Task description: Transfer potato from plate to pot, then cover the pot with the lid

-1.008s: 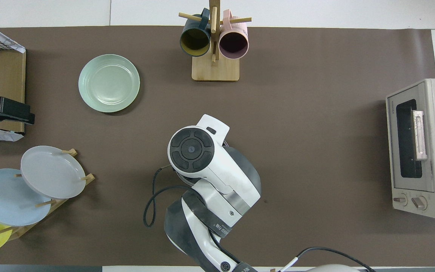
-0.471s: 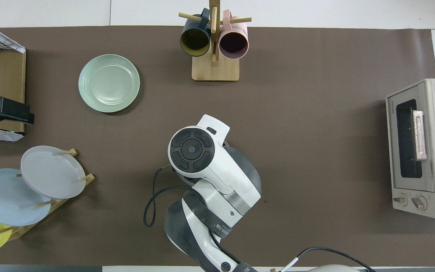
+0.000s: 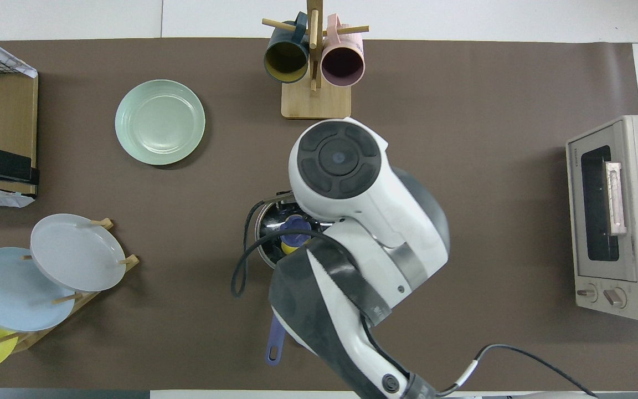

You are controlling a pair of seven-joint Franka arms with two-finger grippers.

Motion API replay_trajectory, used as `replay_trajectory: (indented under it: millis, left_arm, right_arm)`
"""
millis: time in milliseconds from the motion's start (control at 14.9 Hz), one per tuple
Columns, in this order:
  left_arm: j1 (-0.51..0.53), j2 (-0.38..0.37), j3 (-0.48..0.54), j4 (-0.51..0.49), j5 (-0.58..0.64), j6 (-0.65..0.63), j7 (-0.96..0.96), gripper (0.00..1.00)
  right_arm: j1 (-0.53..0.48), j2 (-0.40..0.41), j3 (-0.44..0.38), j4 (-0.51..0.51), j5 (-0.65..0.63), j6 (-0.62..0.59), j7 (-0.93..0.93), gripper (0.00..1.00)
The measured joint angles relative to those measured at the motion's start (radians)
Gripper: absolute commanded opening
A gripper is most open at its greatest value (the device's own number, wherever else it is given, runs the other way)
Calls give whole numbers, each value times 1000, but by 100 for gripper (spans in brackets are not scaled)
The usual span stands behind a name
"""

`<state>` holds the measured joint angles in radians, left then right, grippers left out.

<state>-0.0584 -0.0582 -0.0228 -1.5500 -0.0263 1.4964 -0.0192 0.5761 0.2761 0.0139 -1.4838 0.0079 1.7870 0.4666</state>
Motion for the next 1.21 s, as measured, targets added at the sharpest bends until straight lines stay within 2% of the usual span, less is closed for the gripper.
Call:
replay_trajectory:
  millis: [202, 471, 739, 1210]
  left_arm:
    - [0, -7, 0, -17, 0, -4, 0, 100]
    - [0, -8, 1, -24, 0, -7, 0, 100]
    - [0, -8, 1, -29, 0, -9, 0, 100]
    - [1, -8, 3, -29, 10, -17, 0, 100]
  right_arm:
    - [-150, -42, -4, 61, 1, -104, -110, 100]
    - [-337, -126, -7, 72, 2, -272, -253, 100]
    - [-407, -188, -7, 55, 1, -374, -331, 100]
    - [-495, -271, -37, -77, -3, -361, -416, 100]
